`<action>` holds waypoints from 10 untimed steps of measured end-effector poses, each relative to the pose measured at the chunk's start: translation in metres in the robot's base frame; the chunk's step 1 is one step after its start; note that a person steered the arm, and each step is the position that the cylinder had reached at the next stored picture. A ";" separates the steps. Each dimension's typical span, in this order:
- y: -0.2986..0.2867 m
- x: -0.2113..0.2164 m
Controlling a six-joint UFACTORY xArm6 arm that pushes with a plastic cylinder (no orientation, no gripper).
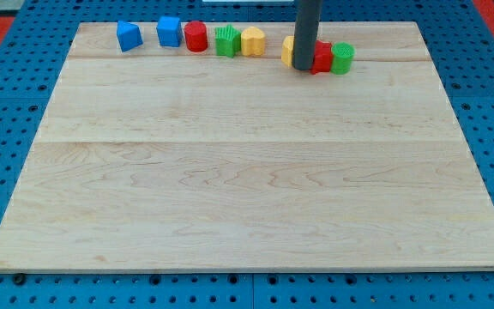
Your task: Move the red star in between the green circle and the yellow hexagon
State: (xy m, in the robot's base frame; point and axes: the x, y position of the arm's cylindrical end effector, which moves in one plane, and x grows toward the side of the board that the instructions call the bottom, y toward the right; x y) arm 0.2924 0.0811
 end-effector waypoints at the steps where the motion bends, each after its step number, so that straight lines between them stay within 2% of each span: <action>1: 0.000 -0.011; 2: 0.002 -0.019; 3: 0.002 -0.008; 4: 0.026 0.021; 5: 0.064 0.012; 7: 0.096 0.001; 9: 0.092 0.024; 10: 0.091 0.009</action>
